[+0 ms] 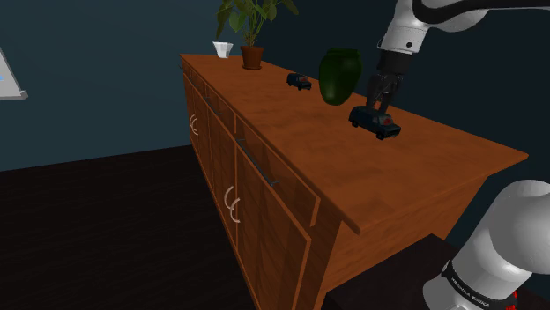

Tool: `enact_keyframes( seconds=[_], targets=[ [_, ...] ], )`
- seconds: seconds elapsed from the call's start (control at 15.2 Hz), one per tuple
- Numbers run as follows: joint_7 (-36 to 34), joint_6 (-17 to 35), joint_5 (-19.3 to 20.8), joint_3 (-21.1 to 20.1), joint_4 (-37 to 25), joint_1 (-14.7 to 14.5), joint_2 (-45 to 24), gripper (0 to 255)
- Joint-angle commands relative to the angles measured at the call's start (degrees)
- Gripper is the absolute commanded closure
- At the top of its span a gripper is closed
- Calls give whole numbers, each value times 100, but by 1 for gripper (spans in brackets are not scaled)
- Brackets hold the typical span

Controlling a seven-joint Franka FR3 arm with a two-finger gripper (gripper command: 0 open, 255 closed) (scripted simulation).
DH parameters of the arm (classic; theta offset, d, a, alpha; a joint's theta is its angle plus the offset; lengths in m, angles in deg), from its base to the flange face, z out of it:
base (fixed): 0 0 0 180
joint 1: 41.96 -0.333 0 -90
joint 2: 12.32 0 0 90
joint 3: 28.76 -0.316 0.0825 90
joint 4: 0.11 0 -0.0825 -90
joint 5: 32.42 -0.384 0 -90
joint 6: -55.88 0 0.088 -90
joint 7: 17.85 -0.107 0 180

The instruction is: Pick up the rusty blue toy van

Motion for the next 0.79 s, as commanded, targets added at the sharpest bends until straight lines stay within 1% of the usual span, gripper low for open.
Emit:
enact_keyframes(
  seconds=[0.0, 0.4, 0.59, 0.73],
  targets=[
    [422, -167, 33, 250, -514, -14, -546, 0],
    [1609, -798, -80, 843, -2211, -18, -2230, 0],
    [2199, -1229, -232, 1063, -3249, 61, -3173, 0],
    [2578, -1574, -363, 1165, -4045, 171, -3853, 0]
  ],
)
